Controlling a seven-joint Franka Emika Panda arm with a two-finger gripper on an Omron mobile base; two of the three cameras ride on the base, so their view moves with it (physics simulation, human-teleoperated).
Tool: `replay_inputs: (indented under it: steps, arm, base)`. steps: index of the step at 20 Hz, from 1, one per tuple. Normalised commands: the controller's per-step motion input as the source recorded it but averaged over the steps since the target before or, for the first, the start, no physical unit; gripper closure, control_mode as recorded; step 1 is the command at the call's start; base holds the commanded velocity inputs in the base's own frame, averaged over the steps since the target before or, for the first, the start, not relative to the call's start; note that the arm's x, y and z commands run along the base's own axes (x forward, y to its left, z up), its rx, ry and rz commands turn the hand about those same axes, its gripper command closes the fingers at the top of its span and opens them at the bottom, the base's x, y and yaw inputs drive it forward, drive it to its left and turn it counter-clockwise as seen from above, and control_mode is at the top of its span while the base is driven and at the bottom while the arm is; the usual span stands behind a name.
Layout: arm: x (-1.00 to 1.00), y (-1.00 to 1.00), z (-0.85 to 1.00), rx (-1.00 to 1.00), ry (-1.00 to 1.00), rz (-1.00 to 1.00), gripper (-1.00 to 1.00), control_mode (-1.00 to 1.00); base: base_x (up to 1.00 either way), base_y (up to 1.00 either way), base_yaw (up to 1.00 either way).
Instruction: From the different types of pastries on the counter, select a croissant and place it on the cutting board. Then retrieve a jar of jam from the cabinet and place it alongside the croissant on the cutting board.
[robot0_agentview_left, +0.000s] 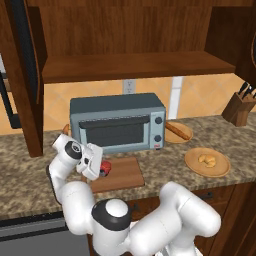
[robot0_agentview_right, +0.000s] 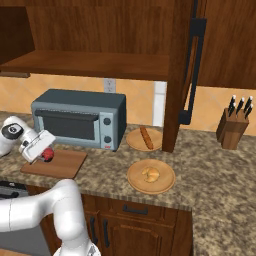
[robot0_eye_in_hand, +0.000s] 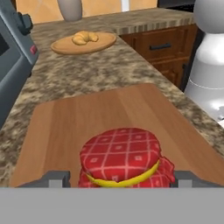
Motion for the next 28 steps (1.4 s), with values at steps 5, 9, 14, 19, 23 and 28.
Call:
replay_inputs:
  steps: [5, 9, 14, 19, 23, 28]
  arm:
    - [0.12, 0.14, 0.10, 0.00, 0.00, 0.02, -1.00, -1.00]
    - [0.09, 0.34, 0.27, 0.00, 0.00, 0.00, -1.00, -1.00]
    - [0.03, 0.18, 0.23, 0.00, 0.00, 0.00, -1.00, -1.00]
    - [-0.07, -0.01, 0.28, 0.07, 0.00, 0.00, -1.00, -1.00]
    - [-0.13, -0.23, -0.05, 0.07, -0.04, 0.00, -1.00, -1.00]
    - [-0.25, -0.52, -0.08, 0.10, -0.24, 0.01, -1.00, -1.00]
  base:
    - [0.00, 0.00, 0.00]
    - [0.00, 0.00, 0.00]
    - [0.00, 0.00, 0.00]
    - [0.00, 0.00, 0.00]
    - [0.00, 0.00, 0.00]
    - [0.00, 0.00, 0.00]
